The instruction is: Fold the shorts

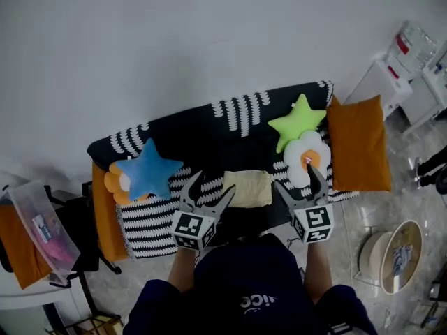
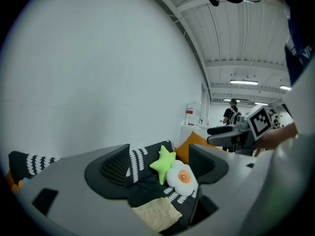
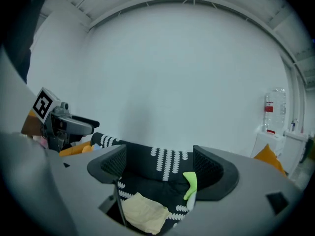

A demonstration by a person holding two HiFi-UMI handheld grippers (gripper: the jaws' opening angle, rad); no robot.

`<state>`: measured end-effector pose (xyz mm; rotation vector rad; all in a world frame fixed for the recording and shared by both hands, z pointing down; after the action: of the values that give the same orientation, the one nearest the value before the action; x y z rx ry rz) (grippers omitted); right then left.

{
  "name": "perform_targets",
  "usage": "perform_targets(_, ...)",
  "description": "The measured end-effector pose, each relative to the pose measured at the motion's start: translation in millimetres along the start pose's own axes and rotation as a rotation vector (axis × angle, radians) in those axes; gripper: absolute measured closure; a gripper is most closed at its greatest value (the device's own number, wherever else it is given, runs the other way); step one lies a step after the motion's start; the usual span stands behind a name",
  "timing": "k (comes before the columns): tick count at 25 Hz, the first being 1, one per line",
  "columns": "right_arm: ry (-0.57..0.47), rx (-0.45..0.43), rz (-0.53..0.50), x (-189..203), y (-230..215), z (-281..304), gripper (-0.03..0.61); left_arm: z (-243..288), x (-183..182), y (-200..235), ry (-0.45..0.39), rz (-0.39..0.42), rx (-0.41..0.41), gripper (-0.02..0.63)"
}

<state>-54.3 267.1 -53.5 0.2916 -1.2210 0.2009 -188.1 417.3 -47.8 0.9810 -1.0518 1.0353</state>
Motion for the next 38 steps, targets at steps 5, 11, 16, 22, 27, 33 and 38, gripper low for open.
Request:
perform_targets(5, -0.026, 0.027, -0.027, -6, 11, -4, 0.343, -7, -3, 11, -0.021, -0.006, -0.033, 0.433)
perform_targets(11, -0.06, 0.019, 0.02, -11, 22, -9, 0.568, -17, -7, 11, -0.068, -0.056, 0.006, 0.611)
perform_targets(16, -0.112, -0.007, 0.052, -16, 35, -12, 0.569, -25, -10, 16, -0.114, -0.055, -0.004, 0.612)
perform_targets(22, -0.149, 0.021, 0.01, -27, 44, -13, 0.569, -32, -14, 17, -0.145, -0.061, 0.001, 0.612)
perform_targets(27, -0.149, 0.044, -0.004, -27, 42, -12, 0.569, -32, -18, 16, -0.151, -0.01, -0.037, 0.612)
perform_targets(33, -0.151, 0.07, -0.002, -26, 33, -14, 0.571, -27, -29, 7, -0.182, 0.029, -0.033, 0.612)
perform_targets(38, -0.143, 0.073, -0.007, -22, 24, -12, 0.571, -25, -39, 3, -0.209, 0.038, -0.05, 0.612)
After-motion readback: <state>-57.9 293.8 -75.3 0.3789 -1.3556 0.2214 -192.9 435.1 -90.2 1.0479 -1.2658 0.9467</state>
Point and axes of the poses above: the fingertips, and each gripper's own axes: z forward along the fingers, y to its left, x out of its underside, the point moved 1 cm from there along -z, backward along the fingers, and after that the axes turned 2 degrees about y, right-handed, at the moved point
